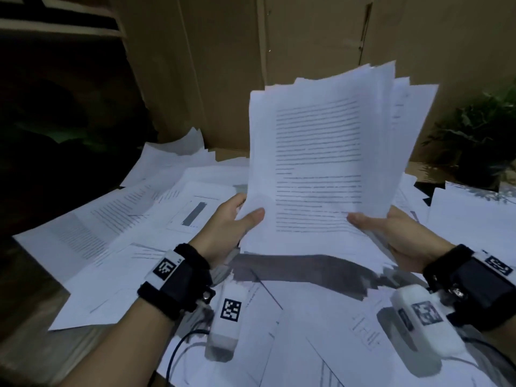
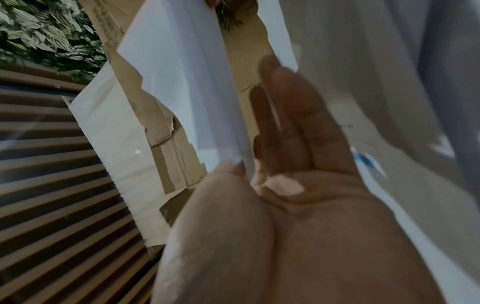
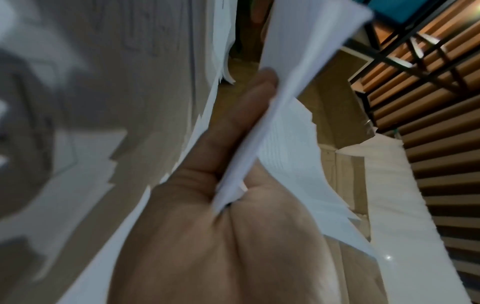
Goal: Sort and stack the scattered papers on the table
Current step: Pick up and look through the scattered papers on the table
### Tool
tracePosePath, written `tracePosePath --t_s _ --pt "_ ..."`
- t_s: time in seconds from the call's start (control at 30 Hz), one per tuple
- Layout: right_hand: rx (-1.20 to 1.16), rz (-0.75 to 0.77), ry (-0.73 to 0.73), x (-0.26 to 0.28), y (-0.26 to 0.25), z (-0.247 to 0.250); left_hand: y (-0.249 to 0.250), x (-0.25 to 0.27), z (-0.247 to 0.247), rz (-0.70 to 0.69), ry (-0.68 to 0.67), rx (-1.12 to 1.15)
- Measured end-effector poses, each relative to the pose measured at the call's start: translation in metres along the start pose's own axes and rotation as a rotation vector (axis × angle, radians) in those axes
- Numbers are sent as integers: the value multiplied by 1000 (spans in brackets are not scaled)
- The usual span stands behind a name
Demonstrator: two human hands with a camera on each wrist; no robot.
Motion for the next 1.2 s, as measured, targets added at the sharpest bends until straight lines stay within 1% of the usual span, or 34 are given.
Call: tracePosePath --t_s 0.1,0.17,0.23,0.3,0.37,0.43,0.5,0.6,0.7,0.73,0.77,0.87,0.9,0.93,1.0,1.03,1.1,1.17,1.2 --pt "-35 54 107 -1 3 12 5 4 9 112 55 -33" --pt "-114 22 148 -1 5 23 9 7 21 148 91 -28" --pt "-181 -59 131 1 6 31 13 13 36 176 123 -53" --pt "-194 -123 125 3 7 37 13 21 54 224 163 -91" --pt "-189 -150 130 8 5 38 8 29 64 304 163 -173" --pt "-164 -132 122 9 4 36 6 36 65 343 143 -255" --pt "-95 -73 96 9 2 30 9 37 57 313 134 -266" --pt "-36 11 39 9 2 23 25 23 32 257 83 -195" --pt "-2 24 -86 13 1 16 44 8 3 232 -13 -92" --pt "29 11 -89 14 0 16 48 5 -3 217 -40 -69" --pt "63 9 -75 15 -2 16 48 0 -7 196 -51 -68" --pt "111 57 9 14 -7 22 44 -5 -16 143 17 -95" --pt "120 82 24 13 -9 22 42 -6 -20 126 15 -84" --pt "131 101 39 13 -10 22 40 -6 -24 100 -15 -93" --pt "118 140 71 10 -12 23 35 -8 -32 22 -40 -152" --pt "97 162 87 9 -14 23 33 -11 -34 -16 -20 -169" --pt "54 198 99 7 -18 23 33 -16 -34 -53 38 -122" --pt "6 221 106 6 -25 22 34 -20 -34 -46 88 -65" --pt "-18 232 96 6 -29 20 35 -20 -36 -22 91 -41"
Point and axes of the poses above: each hand's wrist, its own x-axis away from the middle knuckle, its own z-axis out of the back of the hand, y = z × x, the point moved 2 cm from there along -x, towards the middle knuckle, and after that the axes turned 5 degrees about -z, right-handed, at the moved point
